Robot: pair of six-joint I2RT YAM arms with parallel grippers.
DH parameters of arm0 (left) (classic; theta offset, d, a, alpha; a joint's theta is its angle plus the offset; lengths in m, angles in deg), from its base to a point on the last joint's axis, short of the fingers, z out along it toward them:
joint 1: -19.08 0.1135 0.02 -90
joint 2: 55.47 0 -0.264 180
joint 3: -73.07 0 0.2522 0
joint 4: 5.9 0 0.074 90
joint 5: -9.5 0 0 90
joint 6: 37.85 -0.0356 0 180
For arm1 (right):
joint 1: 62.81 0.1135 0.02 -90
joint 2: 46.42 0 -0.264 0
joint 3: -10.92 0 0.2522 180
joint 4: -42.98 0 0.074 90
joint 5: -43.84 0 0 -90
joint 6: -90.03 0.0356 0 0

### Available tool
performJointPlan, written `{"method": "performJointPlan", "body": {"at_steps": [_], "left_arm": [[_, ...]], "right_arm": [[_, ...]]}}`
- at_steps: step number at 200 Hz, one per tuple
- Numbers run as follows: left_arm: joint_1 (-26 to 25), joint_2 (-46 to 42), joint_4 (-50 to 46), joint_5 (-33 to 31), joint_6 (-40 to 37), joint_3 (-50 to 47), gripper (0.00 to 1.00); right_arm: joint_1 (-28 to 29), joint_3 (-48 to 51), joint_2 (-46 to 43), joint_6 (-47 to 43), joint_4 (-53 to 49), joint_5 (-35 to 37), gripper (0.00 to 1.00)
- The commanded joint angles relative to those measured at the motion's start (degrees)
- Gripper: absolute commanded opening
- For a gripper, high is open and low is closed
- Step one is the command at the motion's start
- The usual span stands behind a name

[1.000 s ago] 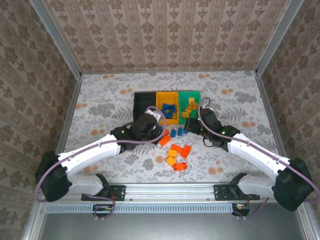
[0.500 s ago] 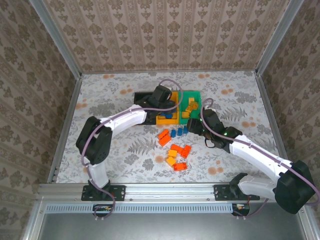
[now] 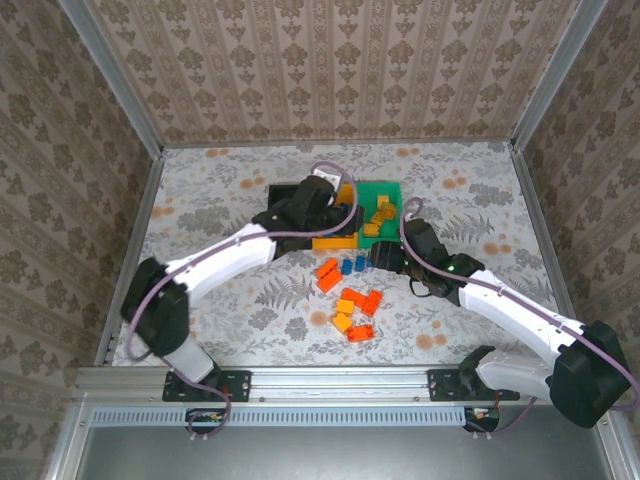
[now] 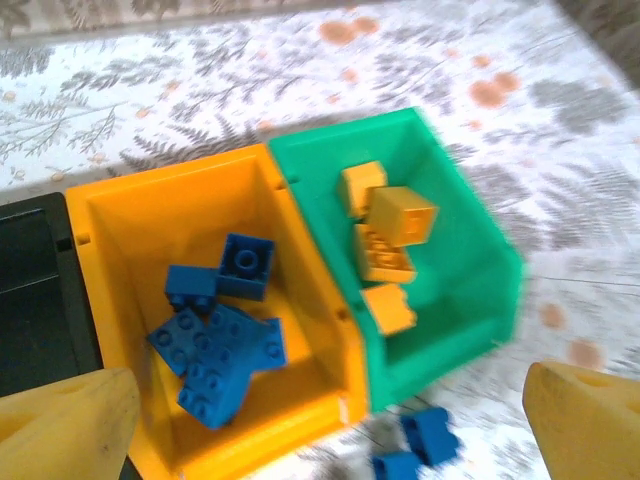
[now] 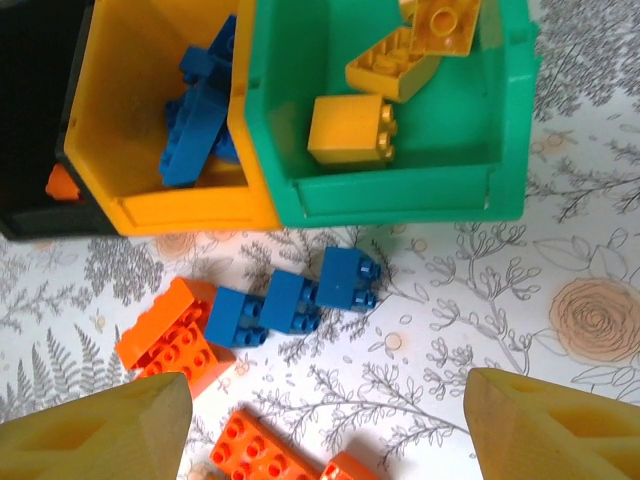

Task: Sort the legos into containers by color

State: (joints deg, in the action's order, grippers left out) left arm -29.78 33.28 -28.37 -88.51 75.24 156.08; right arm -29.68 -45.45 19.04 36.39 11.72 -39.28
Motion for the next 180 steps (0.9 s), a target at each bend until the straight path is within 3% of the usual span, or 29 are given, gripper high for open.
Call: {"method": "performJointPlan", "body": {"at_steps": [1,41,87,138,180], "left_arm": [[-3.24,-7.41,1.77,-0.84,2.53,-6.02,1.0],[-8.39,-21.42,-0.77,-7.57,7.41,-19.72,1.0],[-10.19,-36.1,-7.41,-11.62,15.51,-33.24,1.0],[-10.49,-46.14,-10.19,-12.72,20.54,-41.22,1.0],[-10.46,-46.83,-9.59,-13.24,21.13,-42.54,1.0]], "right_arm": [[1.97,1.21,0.39,-3.3,-1.64,-4.49,0.74],[8.39,-0.95,5.92,-6.29,-3.36,-6.7,0.73],[16.24,-3.29,13.27,-6.71,-4.88,-4.5,0.73],[16.47,0.01,10.75,4.03,-7.2,8.46,0.74],[14.89,-0.98,12.57,16.36,-6.97,10.51,0.75]]}}
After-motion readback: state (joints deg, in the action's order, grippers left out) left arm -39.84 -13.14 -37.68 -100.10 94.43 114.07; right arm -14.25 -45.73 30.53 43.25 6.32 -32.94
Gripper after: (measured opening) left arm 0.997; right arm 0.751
